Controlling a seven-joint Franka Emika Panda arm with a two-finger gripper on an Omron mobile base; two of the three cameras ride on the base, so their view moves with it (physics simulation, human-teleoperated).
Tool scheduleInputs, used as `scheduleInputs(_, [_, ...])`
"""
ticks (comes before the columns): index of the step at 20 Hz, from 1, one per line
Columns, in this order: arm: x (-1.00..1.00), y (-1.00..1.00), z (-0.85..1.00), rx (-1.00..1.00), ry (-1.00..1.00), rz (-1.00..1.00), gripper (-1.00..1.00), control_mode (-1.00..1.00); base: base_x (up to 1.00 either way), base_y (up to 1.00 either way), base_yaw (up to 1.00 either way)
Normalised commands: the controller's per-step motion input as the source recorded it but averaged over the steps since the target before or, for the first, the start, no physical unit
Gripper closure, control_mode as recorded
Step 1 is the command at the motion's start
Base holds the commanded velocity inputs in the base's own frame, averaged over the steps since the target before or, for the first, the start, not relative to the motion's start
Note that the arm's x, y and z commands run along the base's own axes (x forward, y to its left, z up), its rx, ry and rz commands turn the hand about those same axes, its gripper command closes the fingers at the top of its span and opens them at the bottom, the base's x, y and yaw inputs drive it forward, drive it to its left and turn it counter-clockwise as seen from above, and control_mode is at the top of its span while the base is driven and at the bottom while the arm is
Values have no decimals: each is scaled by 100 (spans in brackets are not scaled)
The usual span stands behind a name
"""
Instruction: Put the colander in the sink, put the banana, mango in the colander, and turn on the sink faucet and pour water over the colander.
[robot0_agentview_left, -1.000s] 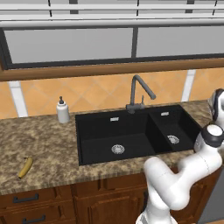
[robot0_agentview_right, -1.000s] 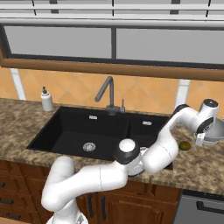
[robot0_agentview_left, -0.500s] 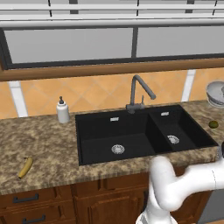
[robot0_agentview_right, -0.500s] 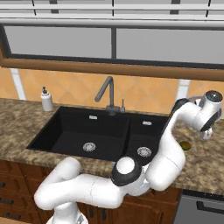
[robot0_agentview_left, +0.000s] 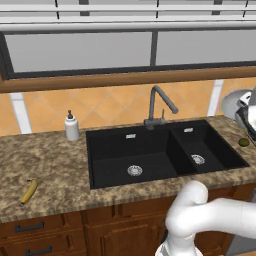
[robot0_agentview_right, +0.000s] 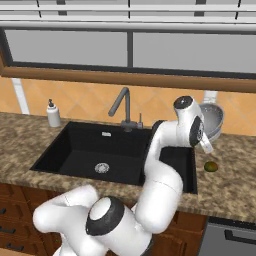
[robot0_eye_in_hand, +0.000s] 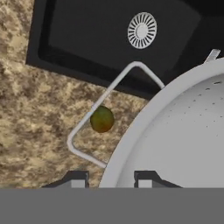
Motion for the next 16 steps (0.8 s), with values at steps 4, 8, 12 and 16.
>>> scheduleInputs(4, [-7,100,34,-13,24,0,100,-100,0,0,0])
scheduleInputs(8, [-25,100,37,6,16,0,100,-100,0,0,0])
scheduleInputs(12, [-72,91,33,23,15,-10,100,-100,0,0,0])
scheduleInputs(16, [-100,78,9,25,2,-13,100,-100,0,0,0])
